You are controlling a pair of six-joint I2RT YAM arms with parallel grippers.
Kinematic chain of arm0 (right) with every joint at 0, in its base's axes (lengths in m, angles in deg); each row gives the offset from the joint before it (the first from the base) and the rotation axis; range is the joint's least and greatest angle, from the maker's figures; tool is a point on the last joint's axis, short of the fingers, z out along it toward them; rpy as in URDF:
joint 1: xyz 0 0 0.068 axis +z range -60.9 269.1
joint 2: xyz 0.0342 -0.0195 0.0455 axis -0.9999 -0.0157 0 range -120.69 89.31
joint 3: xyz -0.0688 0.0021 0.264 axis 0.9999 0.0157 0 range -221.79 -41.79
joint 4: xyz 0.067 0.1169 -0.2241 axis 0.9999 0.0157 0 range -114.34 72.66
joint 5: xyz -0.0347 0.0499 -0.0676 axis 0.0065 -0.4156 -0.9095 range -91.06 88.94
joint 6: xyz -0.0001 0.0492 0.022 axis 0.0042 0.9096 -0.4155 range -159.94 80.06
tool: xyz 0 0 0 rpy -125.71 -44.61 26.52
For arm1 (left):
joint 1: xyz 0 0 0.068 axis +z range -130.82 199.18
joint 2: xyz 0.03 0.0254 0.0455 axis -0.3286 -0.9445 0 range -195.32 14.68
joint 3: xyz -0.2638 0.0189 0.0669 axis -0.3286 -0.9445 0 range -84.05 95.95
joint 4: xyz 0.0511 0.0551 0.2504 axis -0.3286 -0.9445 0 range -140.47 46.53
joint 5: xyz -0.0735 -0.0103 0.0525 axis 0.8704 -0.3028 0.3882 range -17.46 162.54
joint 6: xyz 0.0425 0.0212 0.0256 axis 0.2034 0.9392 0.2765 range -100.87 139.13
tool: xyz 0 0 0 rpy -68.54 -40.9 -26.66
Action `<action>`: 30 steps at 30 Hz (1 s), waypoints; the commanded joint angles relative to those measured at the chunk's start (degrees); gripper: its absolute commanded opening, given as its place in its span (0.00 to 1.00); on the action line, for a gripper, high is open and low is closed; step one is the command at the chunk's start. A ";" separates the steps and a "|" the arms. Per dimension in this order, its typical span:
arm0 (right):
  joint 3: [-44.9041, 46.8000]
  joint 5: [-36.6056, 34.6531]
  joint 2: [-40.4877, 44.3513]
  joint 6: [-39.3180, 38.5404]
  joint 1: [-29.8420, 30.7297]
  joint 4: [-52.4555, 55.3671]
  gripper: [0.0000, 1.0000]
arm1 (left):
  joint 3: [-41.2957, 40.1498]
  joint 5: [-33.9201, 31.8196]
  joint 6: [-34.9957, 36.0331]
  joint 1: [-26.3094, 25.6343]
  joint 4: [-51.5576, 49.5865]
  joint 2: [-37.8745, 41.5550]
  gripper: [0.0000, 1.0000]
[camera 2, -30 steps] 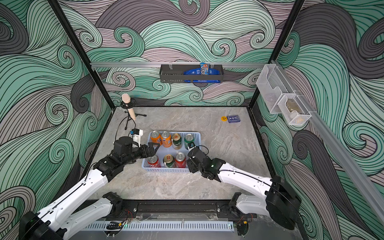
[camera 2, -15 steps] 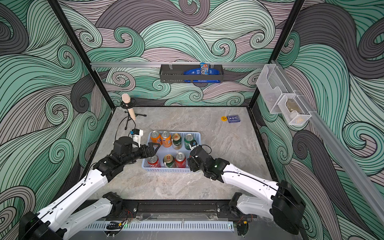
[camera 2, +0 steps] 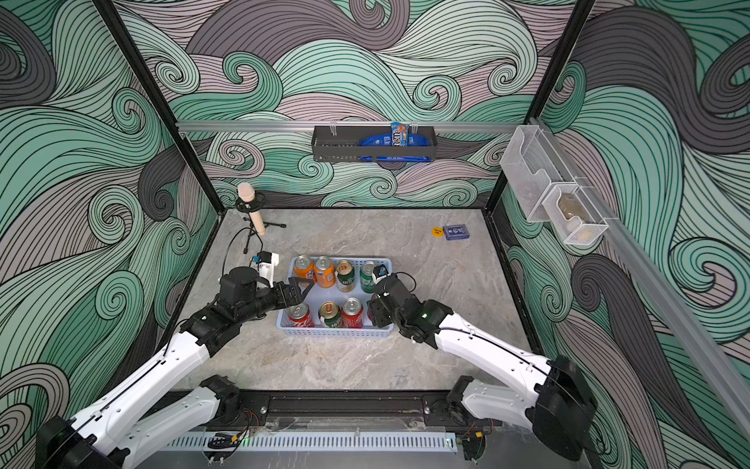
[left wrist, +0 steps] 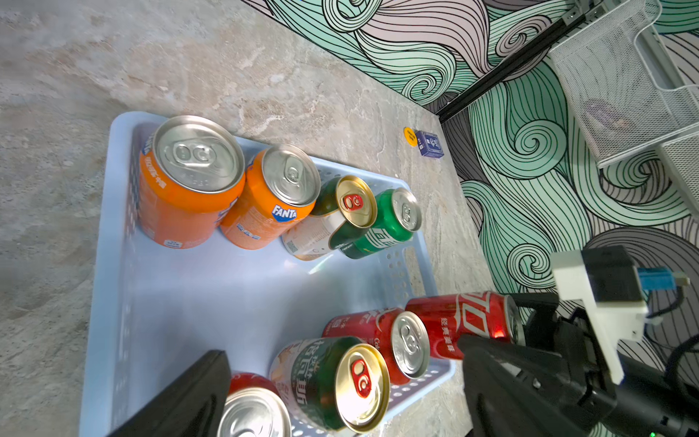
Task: Take out the drinks from the basket
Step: Place the drink at the center of the board.
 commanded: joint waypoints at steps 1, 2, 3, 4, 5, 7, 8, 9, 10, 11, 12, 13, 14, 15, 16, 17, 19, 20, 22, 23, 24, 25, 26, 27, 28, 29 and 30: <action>-3.96 -1.85 1.32 -1.01 -1.37 -0.11 0.55 | 0.21 2.95 -1.67 -0.70 2.03 0.75 0.99; -4.42 -1.78 1.44 -1.40 -1.75 0.27 0.55 | 0.36 3.19 -1.76 -0.84 1.97 0.74 0.99; -5.06 -1.61 1.50 -1.68 -2.09 0.57 0.56 | 0.53 3.38 -1.77 -1.01 1.97 0.75 0.99; -5.47 -1.53 1.50 -1.87 -2.26 0.78 0.56 | 0.64 3.42 -1.78 -1.09 1.95 0.75 0.99; -5.90 -1.29 1.41 -2.17 -2.49 1.06 0.56 | 0.62 3.46 -1.71 -1.27 2.07 0.82 0.99; -6.80 -1.16 1.11 -2.59 -2.82 1.50 0.56 | 0.42 3.68 -1.51 -1.43 2.42 0.84 0.99; -7.24 -1.08 0.97 -2.76 -3.00 1.74 0.56 | 0.32 3.68 -1.59 -1.64 2.48 0.76 0.99; -7.60 -1.24 0.91 -2.85 -3.10 1.86 0.55 | 0.28 3.68 -1.60 -1.72 2.48 0.75 0.99; -7.87 -1.17 0.84 -2.96 -3.27 1.95 0.55 | 0.34 3.75 -1.68 -1.95 2.40 0.67 0.99; -8.18 -1.03 0.79 -3.10 -3.47 2.00 0.55 | 0.45 3.77 -1.68 -2.13 2.41 0.53 0.99; -8.30 -1.01 0.91 -3.35 -3.62 2.05 0.55 | 0.68 3.81 -1.68 -2.34 2.41 0.42 0.99; -8.62 -1.02 0.87 -3.52 -3.87 2.29 0.55 | 0.88 3.92 -1.68 -2.59 2.60 0.38 0.99; -8.74 -1.02 0.96 -3.62 -4.17 2.46 0.55 | 0.94 4.59 -1.69 -2.80 3.19 0.31 0.99; -8.90 -0.91 1.10 -3.68 -4.45 2.58 0.55 | 0.71 5.74 -1.53 -3.01 4.28 0.31 0.99; -9.12 -0.73 1.21 -3.89 -4.64 2.77 0.54 | 0.30 7.11 -1.62 -3.25 5.66 0.31 0.99; -9.20 -0.59 1.22 -4.07 -4.77 2.88 0.54 | -0.09 7.85 -2.05 -3.41 6.75 0.30 0.99; -9.63 -0.72 1.26 -4.35 -5.04 3.38 0.54 | -0.63 8.25 -3.03 -4.03 8.22 0.29 0.99; -9.88 -0.70 1.33 -4.51 -5.20 3.55 0.54 | -0.74 8.25 -3.30 -4.46 8.75 0.23 0.99; -10.31 -0.72 1.47 -4.89 -5.55 3.94 0.54 | -0.39 8.10 -3.44 -5.21 8.98 -0.23 0.99; -10.43 -0.80 1.58 -5.01 -5.67 4.06 0.55 | 0.00 8.07 -3.44 -5.66 8.88 -0.51 0.99; -10.58 -0.73 1.68 -5.32 -5.74 4.31 0.56 | 0.35 8.07 -3.36 -6.00 8.73 -0.88 0.99; -10.89 -0.64 1.81 -5.36 -5.98 4.61 0.56 | 0.76 7.99 -3.31 -6.52 8.56 -1.23 0.99; -11.25 -0.68 1.92 -5.33 -6.26 5.05 0.56 | 1.19 7.99 -3.18 -7.12 8.64 -1.65 0.99; -11.39 -0.71 2.12 -5.32 -6.42 5.22 0.56 | 1.51 7.99 -2.94 -7.64 8.64 -1.92 0.99; -11.49 -0.76 2.35 -5.35 -6.61 5.20 0.56 | 1.93 7.90 -2.60 -8.36 8.76 -2.26 0.99; -11.53 -0.76 2.64 -5.40 -6.84 5.20 0.56 | 2.43 7.70 -2.31 -9.16 8.72 -2.48 0.99; -11.52 -0.87 2.82 -5.48 -7.03 5.22 0.56 | 2.63 7.33 -2.30 -9.79 8.85 -2.75 0.99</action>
